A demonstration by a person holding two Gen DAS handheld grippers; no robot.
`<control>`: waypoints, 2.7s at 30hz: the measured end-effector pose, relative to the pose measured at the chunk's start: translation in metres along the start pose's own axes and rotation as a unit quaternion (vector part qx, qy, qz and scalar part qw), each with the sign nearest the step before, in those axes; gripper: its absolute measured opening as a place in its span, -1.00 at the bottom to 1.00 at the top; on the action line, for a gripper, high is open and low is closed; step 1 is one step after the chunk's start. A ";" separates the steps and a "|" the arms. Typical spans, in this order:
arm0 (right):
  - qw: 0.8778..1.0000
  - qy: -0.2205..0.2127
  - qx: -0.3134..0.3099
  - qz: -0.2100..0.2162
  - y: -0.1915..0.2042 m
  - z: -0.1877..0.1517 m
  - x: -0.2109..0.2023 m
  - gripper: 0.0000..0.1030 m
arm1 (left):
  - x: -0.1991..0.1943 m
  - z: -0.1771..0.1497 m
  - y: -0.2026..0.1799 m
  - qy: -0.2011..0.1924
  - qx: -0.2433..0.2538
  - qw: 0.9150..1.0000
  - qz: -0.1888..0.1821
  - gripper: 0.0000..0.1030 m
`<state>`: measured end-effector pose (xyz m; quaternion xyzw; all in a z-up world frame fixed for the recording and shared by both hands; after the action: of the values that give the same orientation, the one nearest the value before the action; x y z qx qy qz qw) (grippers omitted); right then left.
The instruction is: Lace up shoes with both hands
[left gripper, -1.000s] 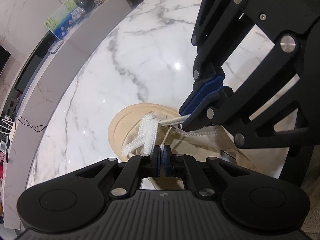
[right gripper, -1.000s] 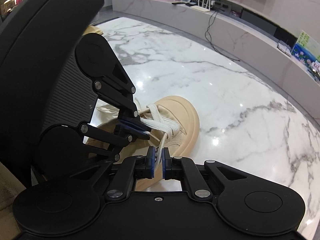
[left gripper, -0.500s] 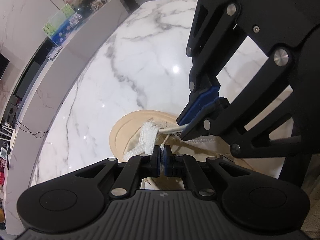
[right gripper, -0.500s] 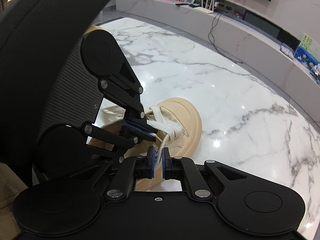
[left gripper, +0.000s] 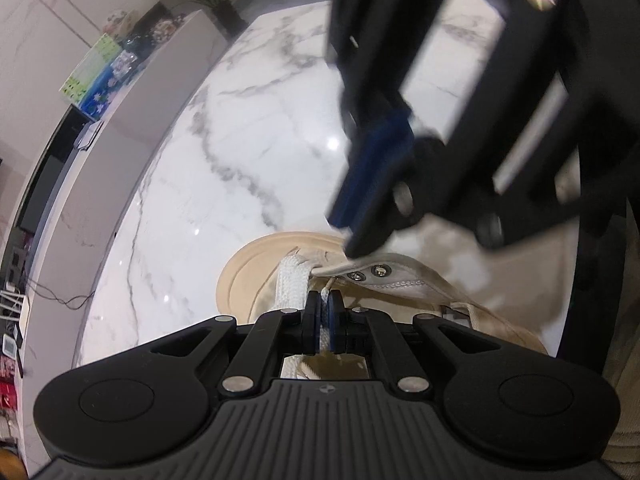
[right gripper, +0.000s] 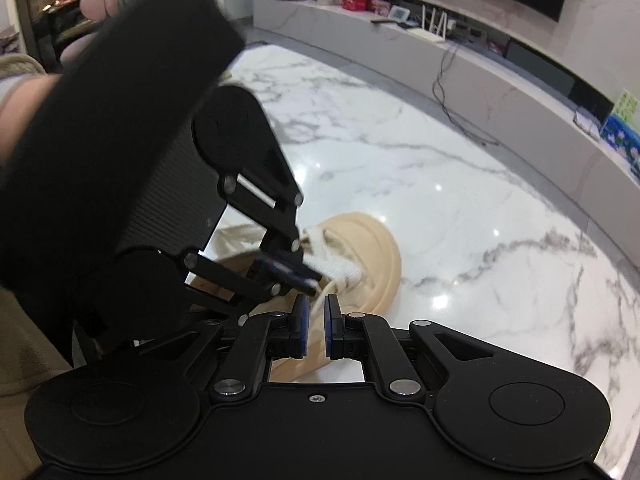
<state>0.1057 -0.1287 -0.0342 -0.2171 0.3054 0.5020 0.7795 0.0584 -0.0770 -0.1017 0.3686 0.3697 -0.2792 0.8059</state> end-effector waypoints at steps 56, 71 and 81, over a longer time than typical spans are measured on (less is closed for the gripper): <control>0.962 0.099 -0.252 0.009 0.024 -0.029 0.031 -0.99 | -0.039 0.000 0.008 -0.008 -0.114 0.993 0.010 -0.47; 0.965 0.159 -0.200 -0.051 -0.015 -0.059 -0.018 -0.99 | -0.042 -0.021 0.016 -0.024 -0.188 0.982 0.010 -0.75; 0.958 0.208 -0.176 -0.095 -0.040 -0.085 -0.052 -0.99 | -0.038 -0.031 0.020 -0.010 -0.189 0.982 0.016 -0.75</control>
<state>0.1047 -0.2334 -0.0582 -0.4783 0.3453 0.4156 0.6923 0.0391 -0.0337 -0.0777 0.2128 0.4021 -0.1946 0.8690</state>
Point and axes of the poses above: each gripper's, at about its wrist camera, not at the fingertips, and x roughly the way its jaws point, y to its left, z to its top, the point moved 7 cm from there along x, roughly the way its jaws point, and after that the axes turned 8 degrees about -y, right-handed, at the moved point
